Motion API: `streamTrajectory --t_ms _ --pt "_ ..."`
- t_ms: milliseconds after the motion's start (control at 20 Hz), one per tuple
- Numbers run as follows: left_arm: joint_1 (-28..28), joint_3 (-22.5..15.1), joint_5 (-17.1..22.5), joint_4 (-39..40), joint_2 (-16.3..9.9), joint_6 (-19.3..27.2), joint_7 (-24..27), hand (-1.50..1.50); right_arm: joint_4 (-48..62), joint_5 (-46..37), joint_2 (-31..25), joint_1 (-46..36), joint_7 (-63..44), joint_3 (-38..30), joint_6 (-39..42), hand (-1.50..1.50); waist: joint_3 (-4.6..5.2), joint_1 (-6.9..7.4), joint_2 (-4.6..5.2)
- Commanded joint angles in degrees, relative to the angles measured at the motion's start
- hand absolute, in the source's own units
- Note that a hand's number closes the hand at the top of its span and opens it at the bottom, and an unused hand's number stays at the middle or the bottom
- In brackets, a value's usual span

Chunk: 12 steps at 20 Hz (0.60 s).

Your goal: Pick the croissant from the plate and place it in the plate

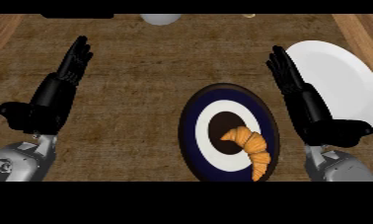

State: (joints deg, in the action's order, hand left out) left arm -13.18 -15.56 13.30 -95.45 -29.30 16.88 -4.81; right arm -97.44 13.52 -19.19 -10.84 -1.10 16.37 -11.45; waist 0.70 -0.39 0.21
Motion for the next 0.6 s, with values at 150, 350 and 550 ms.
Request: streamTrajectory --t_ms 150,350,550 --pt "0.45 0.86 1.51 5.52 1.34 -0.52 -1.85 0.00 4.29 12.18 -0.26 -6.58 1.52 6.67 23.42 1.50 -0.92 4.34 1.68" --pt "3.29 -0.31 2.88 7.13 2.92 -0.42 -3.55 0.00 -1.10 -8.63 -14.09 -16.39 10.21 7.14 26.94 1.50 -0.22 4.74 -0.37" --pt "3.80 1.07 4.38 10.02 3.96 -1.46 -2.47 0.00 21.19 11.00 -7.14 -4.36 25.91 2.19 41.28 -1.50 -1.10 3.03 1.74"
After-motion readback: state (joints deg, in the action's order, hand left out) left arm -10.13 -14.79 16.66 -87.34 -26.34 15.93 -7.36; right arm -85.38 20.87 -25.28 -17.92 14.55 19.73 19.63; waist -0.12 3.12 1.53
